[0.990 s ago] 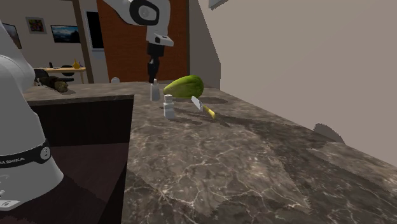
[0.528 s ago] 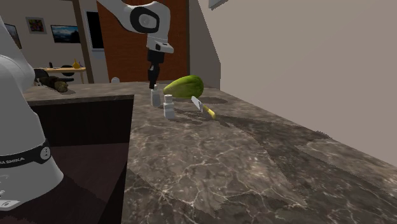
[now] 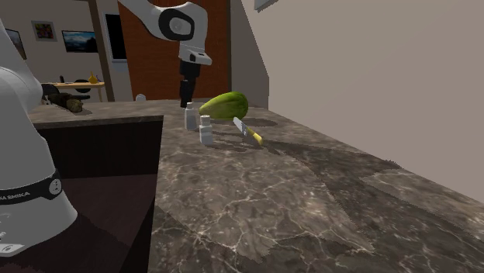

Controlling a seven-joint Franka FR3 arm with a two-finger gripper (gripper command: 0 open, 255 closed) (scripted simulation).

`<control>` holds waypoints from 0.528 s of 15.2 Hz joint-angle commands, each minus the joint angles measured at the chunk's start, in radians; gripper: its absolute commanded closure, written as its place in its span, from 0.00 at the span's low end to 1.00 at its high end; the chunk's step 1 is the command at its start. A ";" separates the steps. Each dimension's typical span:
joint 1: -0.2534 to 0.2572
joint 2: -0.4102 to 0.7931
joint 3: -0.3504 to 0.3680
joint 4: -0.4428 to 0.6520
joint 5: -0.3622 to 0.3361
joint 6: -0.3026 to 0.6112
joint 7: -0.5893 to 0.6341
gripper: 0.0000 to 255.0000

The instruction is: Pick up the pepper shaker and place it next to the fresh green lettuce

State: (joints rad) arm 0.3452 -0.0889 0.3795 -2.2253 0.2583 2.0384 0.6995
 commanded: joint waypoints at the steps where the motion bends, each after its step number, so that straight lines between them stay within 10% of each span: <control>1: 0.000 0.000 0.000 0.000 0.000 0.000 0.000 0.00; 8: -0.013 -0.033 -0.018 0.094 -0.007 -0.129 -0.001 0.00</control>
State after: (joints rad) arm 0.3337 -0.1161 0.3639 -2.1413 0.2520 1.9266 0.6997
